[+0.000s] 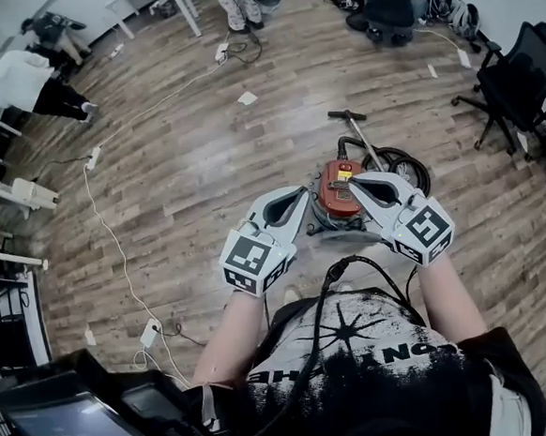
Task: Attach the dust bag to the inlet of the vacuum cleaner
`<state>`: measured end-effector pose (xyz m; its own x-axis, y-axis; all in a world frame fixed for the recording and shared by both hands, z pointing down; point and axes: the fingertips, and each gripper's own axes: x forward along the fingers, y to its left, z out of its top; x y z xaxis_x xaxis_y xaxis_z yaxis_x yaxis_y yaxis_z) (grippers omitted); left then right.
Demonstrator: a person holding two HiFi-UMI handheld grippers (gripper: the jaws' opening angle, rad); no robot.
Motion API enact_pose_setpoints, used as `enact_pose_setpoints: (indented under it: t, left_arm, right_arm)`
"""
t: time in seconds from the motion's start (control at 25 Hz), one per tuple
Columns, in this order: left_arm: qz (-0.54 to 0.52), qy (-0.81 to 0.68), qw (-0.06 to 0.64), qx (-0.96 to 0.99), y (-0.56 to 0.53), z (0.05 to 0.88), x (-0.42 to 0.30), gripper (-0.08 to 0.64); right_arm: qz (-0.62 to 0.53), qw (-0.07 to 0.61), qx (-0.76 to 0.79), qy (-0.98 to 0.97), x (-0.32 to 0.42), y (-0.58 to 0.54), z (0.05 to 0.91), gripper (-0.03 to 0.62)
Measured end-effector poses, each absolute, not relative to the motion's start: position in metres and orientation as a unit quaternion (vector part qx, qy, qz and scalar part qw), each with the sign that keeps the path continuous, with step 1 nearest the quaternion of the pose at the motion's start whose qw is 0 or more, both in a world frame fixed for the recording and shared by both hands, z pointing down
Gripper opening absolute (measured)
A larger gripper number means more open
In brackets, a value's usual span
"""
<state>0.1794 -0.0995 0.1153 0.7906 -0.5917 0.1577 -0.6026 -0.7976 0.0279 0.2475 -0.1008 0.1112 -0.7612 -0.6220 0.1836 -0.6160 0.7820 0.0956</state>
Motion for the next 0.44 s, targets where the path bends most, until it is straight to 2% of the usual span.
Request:
enact_pose_setpoints:
  t: [0.44]
  left_arm:
    - [0.064, -0.315, 0.047, 0.946, -0.0956, 0.1174, 0.1754, 0.002]
  right_arm:
    - [-0.021, 0.112, 0.329, -0.938, 0.2375, -0.0933, 0.1138, 0.005]
